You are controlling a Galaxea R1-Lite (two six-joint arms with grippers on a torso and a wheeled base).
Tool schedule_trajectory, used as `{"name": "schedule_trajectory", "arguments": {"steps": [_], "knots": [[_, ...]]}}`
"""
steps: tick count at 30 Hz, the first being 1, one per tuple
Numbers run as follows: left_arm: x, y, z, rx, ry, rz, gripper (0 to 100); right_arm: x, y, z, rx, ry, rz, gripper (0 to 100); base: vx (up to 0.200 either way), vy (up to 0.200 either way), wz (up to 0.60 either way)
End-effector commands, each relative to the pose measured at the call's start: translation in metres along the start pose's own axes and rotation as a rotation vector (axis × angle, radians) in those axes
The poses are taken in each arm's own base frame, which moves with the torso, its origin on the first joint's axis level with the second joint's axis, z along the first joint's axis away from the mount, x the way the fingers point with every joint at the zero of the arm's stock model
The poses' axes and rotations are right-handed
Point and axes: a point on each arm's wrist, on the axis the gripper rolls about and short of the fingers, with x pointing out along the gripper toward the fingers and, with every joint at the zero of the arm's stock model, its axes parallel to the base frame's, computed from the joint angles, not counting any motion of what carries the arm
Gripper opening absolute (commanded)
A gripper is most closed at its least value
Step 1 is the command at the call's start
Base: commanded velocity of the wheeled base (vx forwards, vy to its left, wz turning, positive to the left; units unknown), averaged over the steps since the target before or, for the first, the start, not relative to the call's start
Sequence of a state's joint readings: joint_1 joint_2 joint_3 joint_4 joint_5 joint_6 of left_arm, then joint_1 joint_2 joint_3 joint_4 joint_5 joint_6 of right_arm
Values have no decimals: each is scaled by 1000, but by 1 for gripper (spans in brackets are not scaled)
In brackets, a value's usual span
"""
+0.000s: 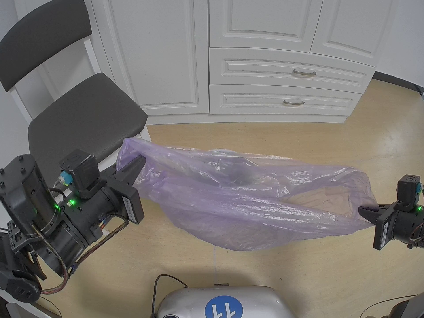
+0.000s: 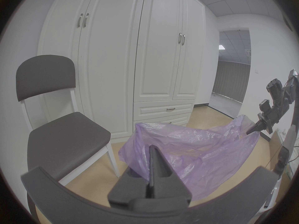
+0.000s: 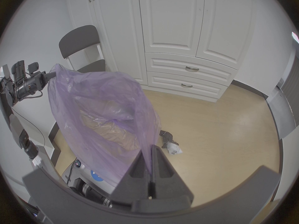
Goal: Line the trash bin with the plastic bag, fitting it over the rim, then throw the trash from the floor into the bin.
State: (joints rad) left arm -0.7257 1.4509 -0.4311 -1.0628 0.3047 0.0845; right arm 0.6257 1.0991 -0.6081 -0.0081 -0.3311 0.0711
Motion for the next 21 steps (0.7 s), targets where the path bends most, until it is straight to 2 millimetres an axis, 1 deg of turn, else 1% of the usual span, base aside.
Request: {"name": "schedule_trajectory", "arguments": {"steps": [1, 4, 7, 10, 11, 16, 18, 19, 20, 21], "knots": [[7, 0, -7, 8, 31, 7, 0, 3, 0, -1, 1, 15, -7, 0, 0, 0, 0], [14, 5, -18, 17, 72, 41, 0, 7, 0, -3, 1, 32, -7, 0, 0, 0, 0], [24, 7, -25, 25, 102, 56, 0, 5, -1, -4, -4, 29, -16, 0, 0, 0, 0], [25, 7, -25, 22, 100, 57, 0, 4, -1, -5, -4, 29, -14, 0, 0, 0, 0], [31, 5, -25, 12, 64, 63, 0, 4, -1, -5, -14, 27, -16, 0, 0, 0, 0], [35, 5, -21, -11, -26, 74, 0, 8, -5, -3, -14, 35, -50, 0, 0, 0, 0], [36, 5, -20, -10, -36, 76, 0, 9, -6, -3, -26, 40, -71, 0, 0, 0, 0], [37, 5, -20, -7, -39, 79, 0, 13, -7, -3, -49, 54, -156, 0, 0, 0, 0], [37, 5, -20, -6, -37, 78, 0, 14, -7, -3, -51, 57, -164, 0, 0, 0, 0], [38, 7, -20, 4, -35, 85, 0, 21, -7, -3, -60, 77, -260, 0, 0, 0, 0]]}}
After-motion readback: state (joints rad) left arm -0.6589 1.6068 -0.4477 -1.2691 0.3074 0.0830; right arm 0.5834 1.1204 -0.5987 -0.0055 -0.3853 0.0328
